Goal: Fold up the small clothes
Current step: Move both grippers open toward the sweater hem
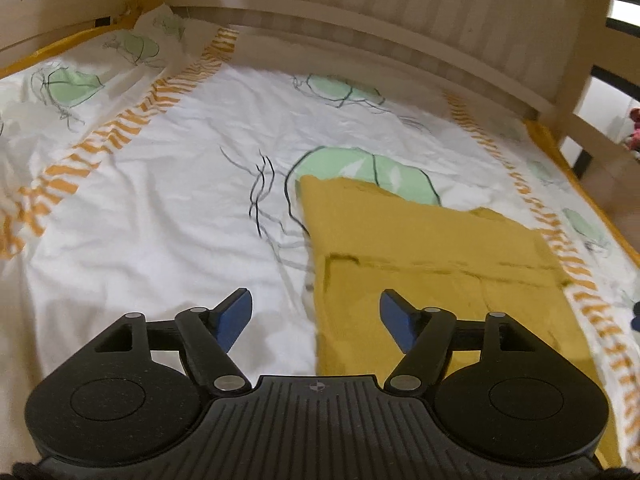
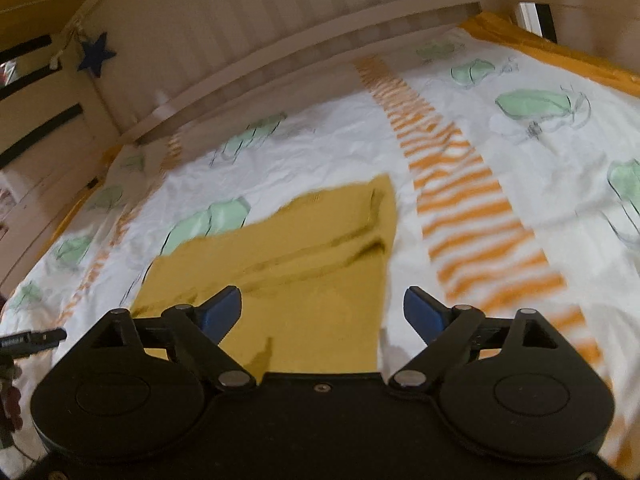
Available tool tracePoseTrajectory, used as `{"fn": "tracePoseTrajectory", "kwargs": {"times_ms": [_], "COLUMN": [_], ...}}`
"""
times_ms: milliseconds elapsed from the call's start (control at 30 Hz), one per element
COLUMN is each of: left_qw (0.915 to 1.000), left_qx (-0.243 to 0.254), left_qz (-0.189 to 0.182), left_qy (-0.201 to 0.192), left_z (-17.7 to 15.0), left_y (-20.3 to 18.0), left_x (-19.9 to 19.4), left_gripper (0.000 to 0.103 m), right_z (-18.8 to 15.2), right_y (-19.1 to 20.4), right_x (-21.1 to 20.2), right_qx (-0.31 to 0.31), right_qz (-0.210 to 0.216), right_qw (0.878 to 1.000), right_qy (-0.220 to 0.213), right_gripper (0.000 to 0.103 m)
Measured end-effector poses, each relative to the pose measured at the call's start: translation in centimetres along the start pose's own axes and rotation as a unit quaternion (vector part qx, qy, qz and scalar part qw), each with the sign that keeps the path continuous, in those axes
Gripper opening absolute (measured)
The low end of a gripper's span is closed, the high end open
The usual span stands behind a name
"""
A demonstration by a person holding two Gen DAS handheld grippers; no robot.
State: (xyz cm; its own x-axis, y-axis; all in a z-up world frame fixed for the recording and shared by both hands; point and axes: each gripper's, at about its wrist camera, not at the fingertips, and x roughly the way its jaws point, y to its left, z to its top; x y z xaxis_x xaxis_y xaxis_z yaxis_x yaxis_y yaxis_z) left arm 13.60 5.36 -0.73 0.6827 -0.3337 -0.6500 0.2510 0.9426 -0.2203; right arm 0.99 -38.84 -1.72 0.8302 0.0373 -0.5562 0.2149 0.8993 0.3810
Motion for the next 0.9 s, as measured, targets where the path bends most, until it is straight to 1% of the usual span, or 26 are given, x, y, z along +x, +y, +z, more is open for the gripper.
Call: {"fn": "tracePoseTrajectory", "kwargs": {"times_ms": [133,200,333,467,567,667,767,833,900], "left_qw": [0.9996,0.9993,0.9974,0.9949,0.9933,0.9926,0.9922,0.9920,0.9917], "left_qx": [0.008,0.010,0.015,0.006,-0.009,-0.005,0.001,0.001,-0.005], "left_qz": [-0.007,-0.003,-0.006,-0.009,-0.008,-0.005,-0.003,-0.005,-0.010], "left_qy": [0.027,0.035,0.071,0.101,0.115,0.121,0.125,0.126,0.128], "left_z": [-2.6,-4.0,-7.0,-9.3,-10.3,-10.8,-11.4,-11.5,-11.8], "left_y": [-0.5,-0.7,-1.0,-1.1,-0.8,-1.1,-1.2,-1.3,-1.2], "left_x": [-1.3,-1.7,-1.9,-1.8,-1.8,-1.8,-1.5,-1.3,-1.2], "left_gripper": [0.070,0.070,0.070,0.070,0.070,0.070,0.072,0.076,0.082], "right_z": [-2.8,-4.0,-6.5,-8.2,-9.3,-10.2,-10.7,-10.8,-11.0], "right_y": [0.4,0.4,0.2,-0.8,-1.5,-2.0,-2.0,-2.1,-2.1], "right_x": [-2.0,-2.8,-3.9,-4.6,-4.9,-5.1,-5.0,-4.6,-4.1], "right_qx": [-0.001,0.000,-0.003,0.019,0.034,0.055,0.057,0.060,0.061], "right_qz": [0.000,-0.006,-0.023,-0.037,-0.045,-0.035,-0.028,-0.019,-0.015], "right_qw": [1.000,0.999,0.998,0.994,0.992,0.989,0.989,0.987,0.986], "right_qy": [0.023,0.033,0.065,0.098,0.115,0.130,0.137,0.148,0.157], "right_gripper": [0.095,0.095,0.098,0.099,0.099,0.099,0.101,0.103,0.103]}}
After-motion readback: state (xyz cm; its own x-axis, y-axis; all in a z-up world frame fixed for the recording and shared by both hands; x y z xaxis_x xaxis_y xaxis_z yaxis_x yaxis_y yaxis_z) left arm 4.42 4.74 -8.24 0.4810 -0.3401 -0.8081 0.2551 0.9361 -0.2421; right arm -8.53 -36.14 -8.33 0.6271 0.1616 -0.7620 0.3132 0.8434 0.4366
